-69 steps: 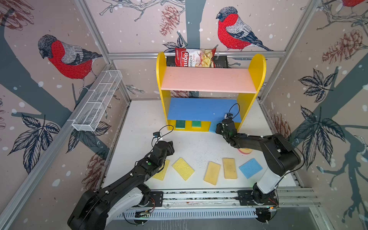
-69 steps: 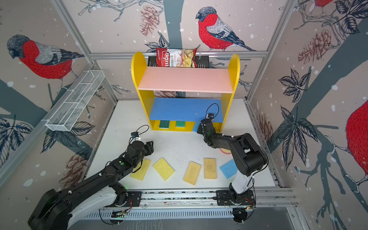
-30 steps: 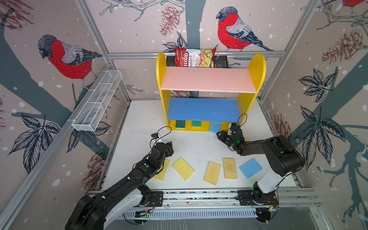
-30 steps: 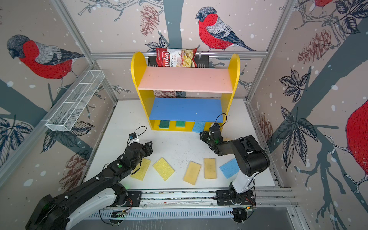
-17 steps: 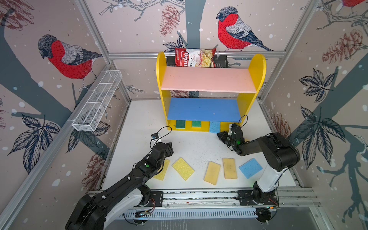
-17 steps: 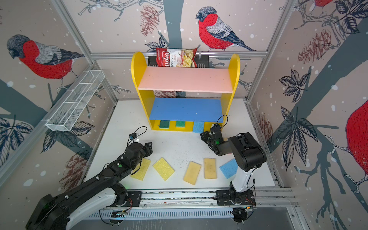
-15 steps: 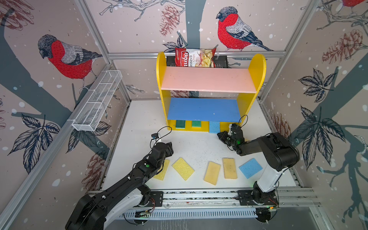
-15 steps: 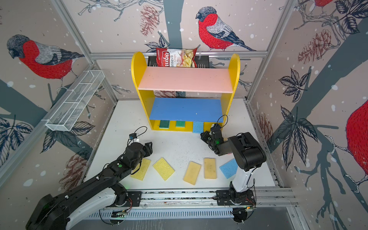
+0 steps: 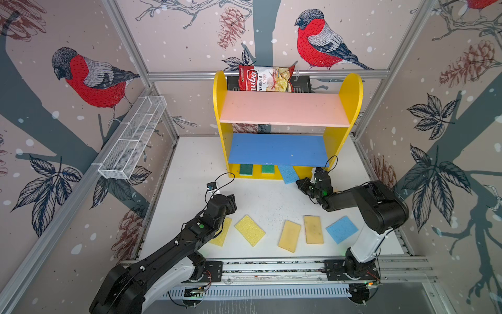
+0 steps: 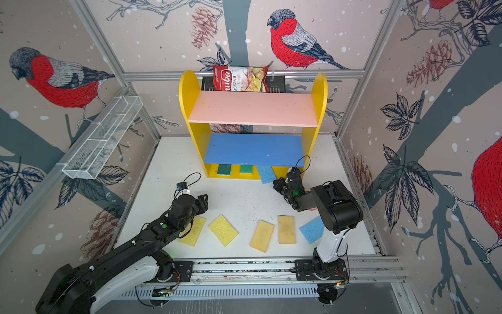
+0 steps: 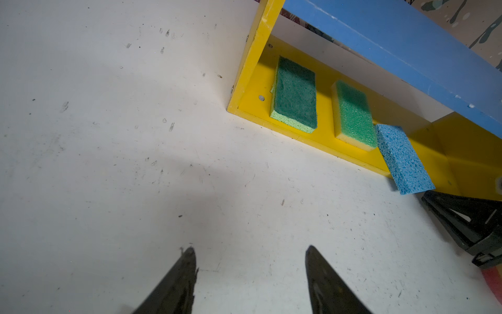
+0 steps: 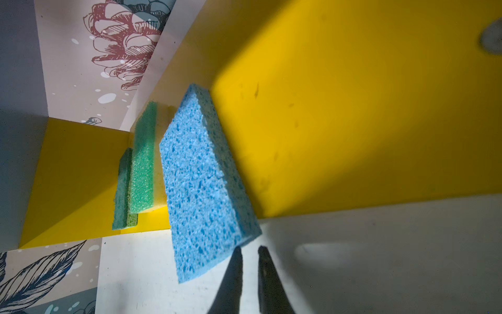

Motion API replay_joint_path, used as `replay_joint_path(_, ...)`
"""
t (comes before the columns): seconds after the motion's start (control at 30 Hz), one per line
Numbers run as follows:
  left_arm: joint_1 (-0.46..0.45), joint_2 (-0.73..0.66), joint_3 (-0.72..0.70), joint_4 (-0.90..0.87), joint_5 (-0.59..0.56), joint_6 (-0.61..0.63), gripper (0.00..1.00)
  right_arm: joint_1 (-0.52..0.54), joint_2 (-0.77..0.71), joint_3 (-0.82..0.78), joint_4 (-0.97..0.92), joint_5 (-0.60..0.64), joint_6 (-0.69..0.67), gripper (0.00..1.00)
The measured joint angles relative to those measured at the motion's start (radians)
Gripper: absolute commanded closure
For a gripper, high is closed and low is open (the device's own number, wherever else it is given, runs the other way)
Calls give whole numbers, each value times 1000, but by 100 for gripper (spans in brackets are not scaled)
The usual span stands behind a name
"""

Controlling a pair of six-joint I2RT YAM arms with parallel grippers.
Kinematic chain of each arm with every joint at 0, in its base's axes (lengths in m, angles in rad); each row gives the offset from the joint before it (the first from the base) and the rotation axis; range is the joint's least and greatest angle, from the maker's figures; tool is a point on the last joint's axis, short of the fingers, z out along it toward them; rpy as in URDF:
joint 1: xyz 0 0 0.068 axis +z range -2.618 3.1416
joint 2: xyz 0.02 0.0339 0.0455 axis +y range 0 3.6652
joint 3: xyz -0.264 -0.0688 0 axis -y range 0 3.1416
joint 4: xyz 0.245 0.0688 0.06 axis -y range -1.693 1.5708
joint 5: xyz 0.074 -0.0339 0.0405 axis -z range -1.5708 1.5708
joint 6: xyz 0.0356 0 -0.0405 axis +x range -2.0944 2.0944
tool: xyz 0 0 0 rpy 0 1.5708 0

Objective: Arrange cleaning sponges on a shelf
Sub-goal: Move the cleaning sponge to the shelf.

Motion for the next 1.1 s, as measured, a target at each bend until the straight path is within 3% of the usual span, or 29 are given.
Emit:
replay_joint_path(0.23, 0, -5, 0, -1, -1, 0, 37, 36, -30, -37, 2, 2, 23, 76)
replay_joint_path(0.4, 0, -5, -4, 0, -1, 0, 37, 80, -37, -44, 1, 9, 24, 96)
replay_joint_path(0.47, 0, -3, -5, 0, -1, 0, 37, 90, -15, -29, 5, 11, 29, 99)
replay_joint_path(1.1, 0, -6, -11, -2, -3, 0, 37, 139, 196, 20, 329, 1, 136, 99)
